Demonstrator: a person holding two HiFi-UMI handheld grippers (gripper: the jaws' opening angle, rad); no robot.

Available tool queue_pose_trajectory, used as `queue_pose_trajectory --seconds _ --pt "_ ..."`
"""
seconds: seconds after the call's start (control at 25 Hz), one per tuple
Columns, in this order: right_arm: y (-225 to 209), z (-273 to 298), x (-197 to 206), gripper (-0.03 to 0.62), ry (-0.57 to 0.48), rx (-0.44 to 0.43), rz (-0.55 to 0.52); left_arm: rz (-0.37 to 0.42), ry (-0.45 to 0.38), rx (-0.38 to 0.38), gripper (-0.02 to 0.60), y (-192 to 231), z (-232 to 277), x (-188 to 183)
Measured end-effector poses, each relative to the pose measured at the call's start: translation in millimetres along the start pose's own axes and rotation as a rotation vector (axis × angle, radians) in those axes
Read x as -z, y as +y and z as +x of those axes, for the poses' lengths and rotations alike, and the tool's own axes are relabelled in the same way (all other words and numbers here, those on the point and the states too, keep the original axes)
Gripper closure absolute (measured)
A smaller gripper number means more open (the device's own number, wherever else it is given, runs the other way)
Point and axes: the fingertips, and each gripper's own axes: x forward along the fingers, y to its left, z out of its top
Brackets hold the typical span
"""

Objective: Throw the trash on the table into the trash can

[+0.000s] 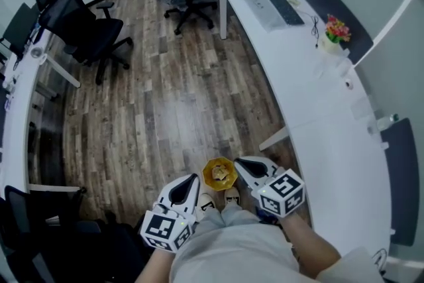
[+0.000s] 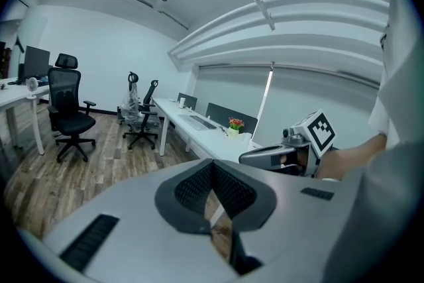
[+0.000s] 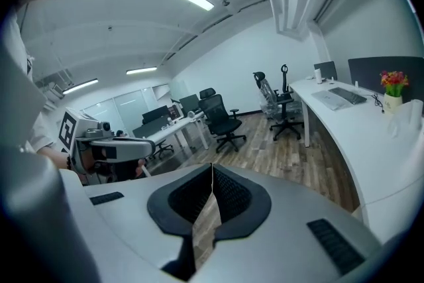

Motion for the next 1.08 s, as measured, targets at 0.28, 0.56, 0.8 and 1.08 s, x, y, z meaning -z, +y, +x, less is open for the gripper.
queue_pose_trajectory --seconds 0.28,0.56,0.8,1.08 --pt "1.2 -3.7 6.7 0.565 0.019 0.005 -0.005 -0.001 -0.014 0.000 0.580 0.4 -0.6 -3.0" --pt "-4.5 -7.5 3.1 0.565 0.006 0.000 0.002 0.010 -0.007 -0.008 0.580 0.1 -3.0 -4.2" --pt "-7.1 -10.2 3.9 0.565 0.018 -0.022 -0.006 0.019 -0.005 -0.020 0.580 0.4 -5.9 -3.9" --pt "-8.4 -14.9 5.9 0.565 0.018 -0.027 0.000 0.020 0.000 -0.023 0.580 -4.1 -8.6 -2.0"
